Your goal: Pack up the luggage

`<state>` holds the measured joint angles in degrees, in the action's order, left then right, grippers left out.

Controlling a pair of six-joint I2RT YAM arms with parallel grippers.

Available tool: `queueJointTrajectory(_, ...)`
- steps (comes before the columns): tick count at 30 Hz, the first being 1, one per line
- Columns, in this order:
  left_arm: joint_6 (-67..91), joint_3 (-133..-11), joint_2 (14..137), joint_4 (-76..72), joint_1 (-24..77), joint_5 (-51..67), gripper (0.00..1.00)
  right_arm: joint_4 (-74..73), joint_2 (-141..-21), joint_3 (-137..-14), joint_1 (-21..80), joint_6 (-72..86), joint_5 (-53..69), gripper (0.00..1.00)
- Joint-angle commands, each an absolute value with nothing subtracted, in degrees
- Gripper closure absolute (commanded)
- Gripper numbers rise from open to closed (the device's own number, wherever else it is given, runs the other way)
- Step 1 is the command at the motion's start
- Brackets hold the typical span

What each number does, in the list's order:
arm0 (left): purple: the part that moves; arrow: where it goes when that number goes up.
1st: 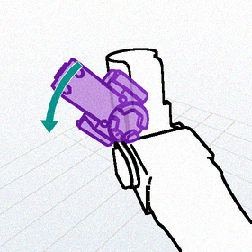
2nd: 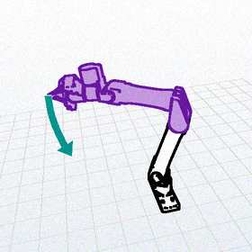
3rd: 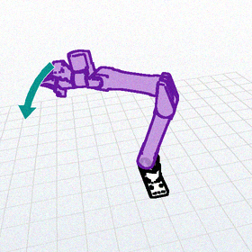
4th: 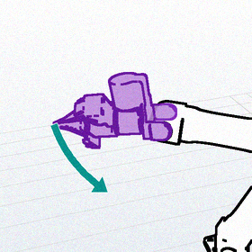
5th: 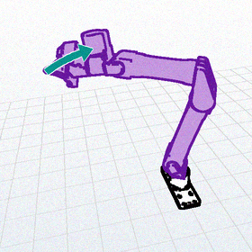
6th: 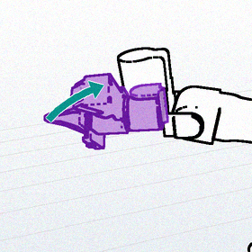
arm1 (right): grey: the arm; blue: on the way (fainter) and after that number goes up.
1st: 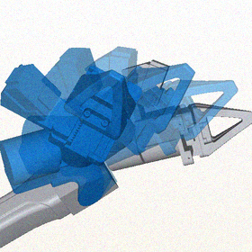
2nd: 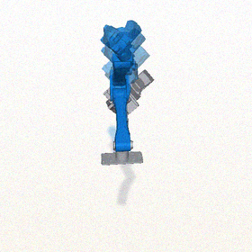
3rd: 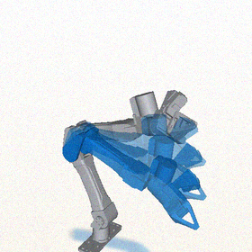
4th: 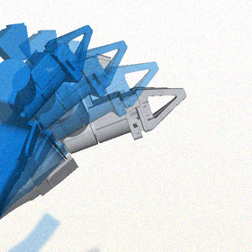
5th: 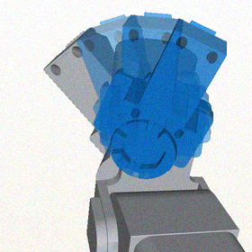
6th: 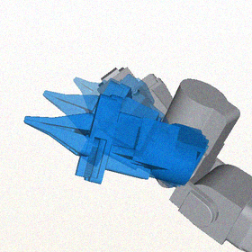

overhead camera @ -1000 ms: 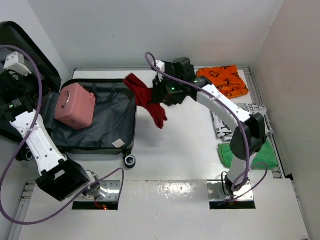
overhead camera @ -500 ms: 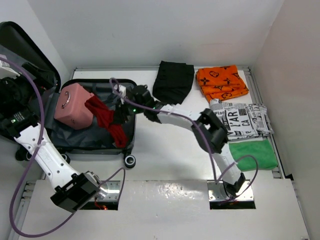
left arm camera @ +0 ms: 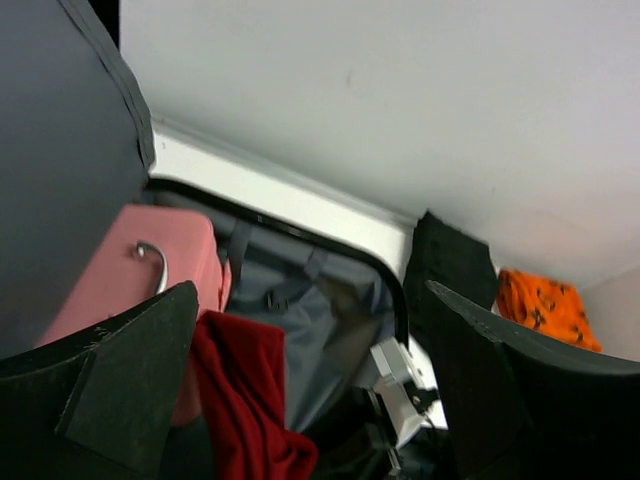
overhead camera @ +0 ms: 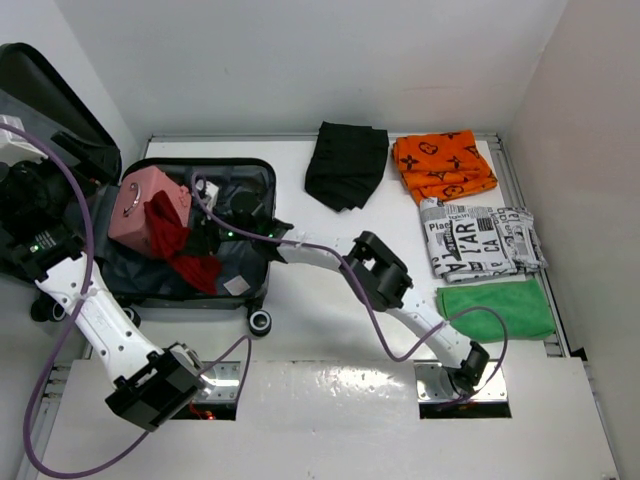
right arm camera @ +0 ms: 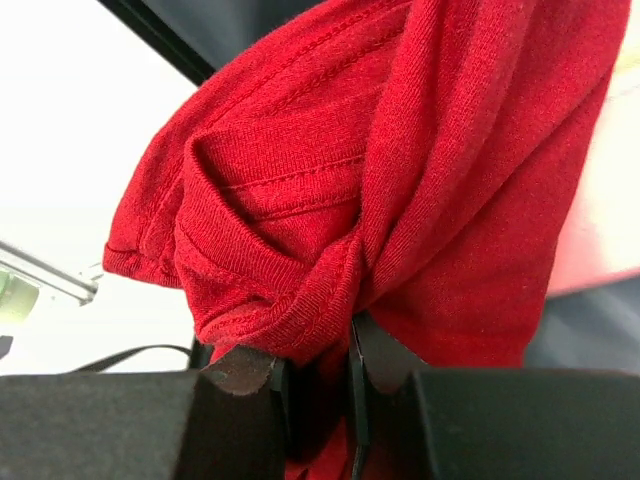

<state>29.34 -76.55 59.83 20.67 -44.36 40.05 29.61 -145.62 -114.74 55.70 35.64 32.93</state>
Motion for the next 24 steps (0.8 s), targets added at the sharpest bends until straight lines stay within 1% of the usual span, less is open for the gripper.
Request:
queueJointTrajectory(1,24.09,-78.74,58.45,27.15,-45.0,43.42,0.04,36.2,-146.25,-119.45,58.44,38.4,32.43,0.97)
queueJointTrajectory(2,23.21,-79.53,58.45,28.03,-45.0,43.94,0.04,36.82,-146.34,-118.75,58.97,39.45,32.17,1.0)
queueJointTrajectory(4,21.63,-81.03,58.45,31.1,-45.0,43.25,0.04,37.61,-146.07,-117.6,59.24,41.21,32.6,1.0)
queueJointTrajectory(5,21.01,-81.99,58.45,31.11,-45.0,42.37,0.04,38.75,-145.99,-117.25,59.15,41.92,32.87,0.95)
queueJointTrajectory(6,21.01,-82.52,58.45,31.72,-45.0,41.75,0.04,38.93,-146.07,-115.94,59.24,42.18,34.7,0.87)
queueJointTrajectory(7,20.31,-82.53,57.84,31.73,-45.0,41.75,0.04,39.2,-146.07,-115.41,59.24,42.19,35.33,0.75)
queueJointTrajectory(8,20.3,-83.4,57.83,31.73,-45.0,41.75,0.04,39.2,-146.25,-114.88,59.15,42.45,36.29,0.55)
queueJointTrajectory(10,19.78,-84.29,57.83,32.95,-45.0,41.75,0.04,39.9,-146.69,-114.44,59.06,44.63,39.72,0.51)
queueJointTrajectory(11,19.78,-84.81,57.83,32.96,-45.0,41.75,0.04,41.47,-146.25,-113.39,58.89,45.69,40.42,0.42)
queueJointTrajectory(13,19.17,-85.42,57.83,35.23,-45.0,42.63,0.04,43.14,-145.38,-111.1,58.8,46.14,42.18,0.33)
queueJointTrajectory(14,18.46,-85.43,57.83,35.85,-45.0,42.63,0.04,43.59,-142.67,-108.83,58.36,46.4,42.97,0.29)
queueJointTrajectory(15,18.46,-86.04,57.83,36.47,-45.0,42.63,0.04,45.25,-141.6,-105.76,58.19,46.49,43.24,0.22)
queueJointTrajectory(16,17.67,-86.04,57.83,36.47,-45.0,42.63,0.04,45.52,-140.37,-102.25,57.92,46.41,42.63,0.19)
queueJointTrajectory(17,16.97,-86.57,57.83,37.95,-45.0,43.32,0.04,45.88,-136.53,-100.39,57.05,46.15,42.37,0.17)
queueJointTrajectory(18,15.83,-86.57,58.35,38.66,-45.0,43.33,0.04,46.66,-135.19,-98.72,56.43,46.23,42.02,0.12)
queueJointTrajectory(19,14.86,-86.57,58.36,39.19,-45.0,43.85,0.04,46.84,-132.83,-94.44,55.99,46.32,40.97,0.1)
queueJointTrajectory(21,9.43,-87.96,60.02,43.66,-45.0,45.52,0.11,46.85,-129.74,-91.95,53.53,48.07,40.0,0.08)
queueJointTrajectory(22,6.71,-88.85,60.9,46.47,-45.0,47.44,0.15,46.41,-127.38,-88.19,51.79,48.95,38.16,0.08)
queueJointTrajectory(23,3.81,-89.9,62.04,53.02,-45.0,48.33,0.21,45.8,-126.14,-87.11,50.72,50.26,37.01,0.1)
queueJointTrajectory(24,-3.09,-92.44,64.57,56.91,-45.0,49.21,0.34,45.18,-123.16,-85.62,48.71,51.14,36.39,0.12)
